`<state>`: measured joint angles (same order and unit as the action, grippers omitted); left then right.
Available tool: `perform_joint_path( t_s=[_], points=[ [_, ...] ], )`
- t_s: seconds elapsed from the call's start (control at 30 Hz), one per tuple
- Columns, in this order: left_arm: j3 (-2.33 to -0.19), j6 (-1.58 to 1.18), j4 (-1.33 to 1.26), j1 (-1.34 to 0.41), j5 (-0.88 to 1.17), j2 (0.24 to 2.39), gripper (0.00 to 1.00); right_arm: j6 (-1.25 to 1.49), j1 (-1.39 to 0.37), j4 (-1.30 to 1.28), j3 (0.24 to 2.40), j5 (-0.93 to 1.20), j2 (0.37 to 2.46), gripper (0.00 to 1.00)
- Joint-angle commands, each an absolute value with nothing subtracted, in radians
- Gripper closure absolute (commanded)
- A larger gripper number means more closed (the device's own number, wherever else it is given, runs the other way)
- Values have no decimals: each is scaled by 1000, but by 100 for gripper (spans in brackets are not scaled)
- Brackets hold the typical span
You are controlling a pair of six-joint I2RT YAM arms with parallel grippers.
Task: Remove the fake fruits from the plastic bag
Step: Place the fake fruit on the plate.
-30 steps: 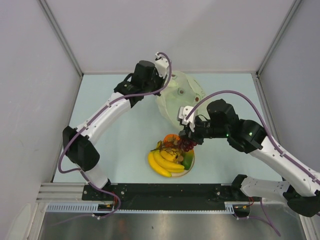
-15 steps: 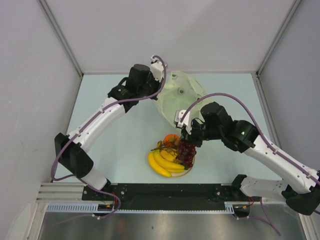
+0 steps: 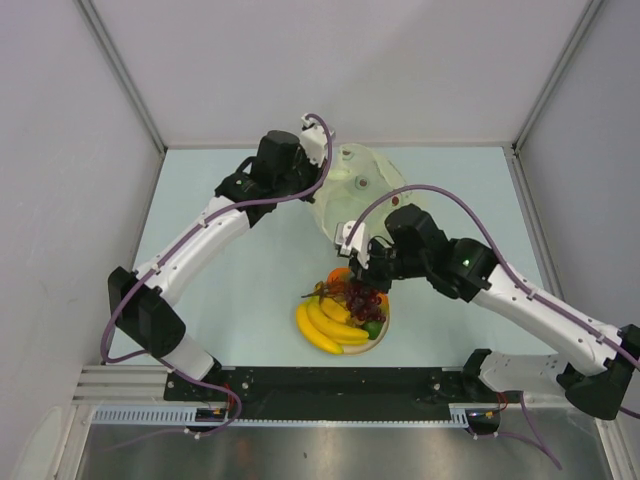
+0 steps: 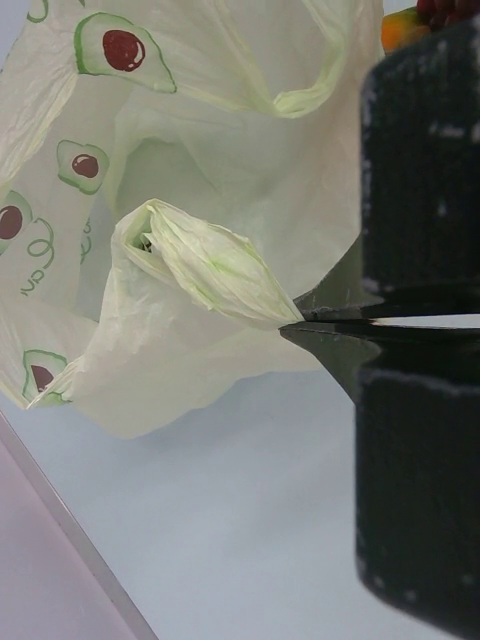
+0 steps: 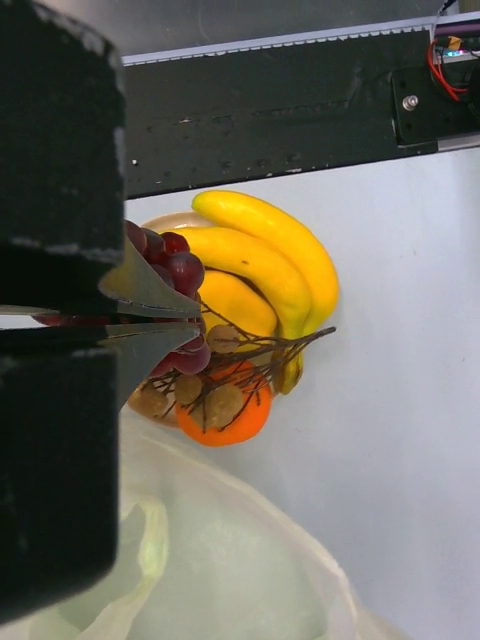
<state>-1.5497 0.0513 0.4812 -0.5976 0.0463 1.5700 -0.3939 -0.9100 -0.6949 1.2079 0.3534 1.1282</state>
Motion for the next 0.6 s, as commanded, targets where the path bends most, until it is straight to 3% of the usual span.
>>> perform_joint_path(
  t_s=[0.0,0.57],
  points=[
    [-1532,25,456,-597,81,1520,100,-367,-930,-614,1213,390,1170,100],
    [-1543,-29,492,-589,213,1503,100,-324,-1023,-542,1255,393,1376,100]
  ],
)
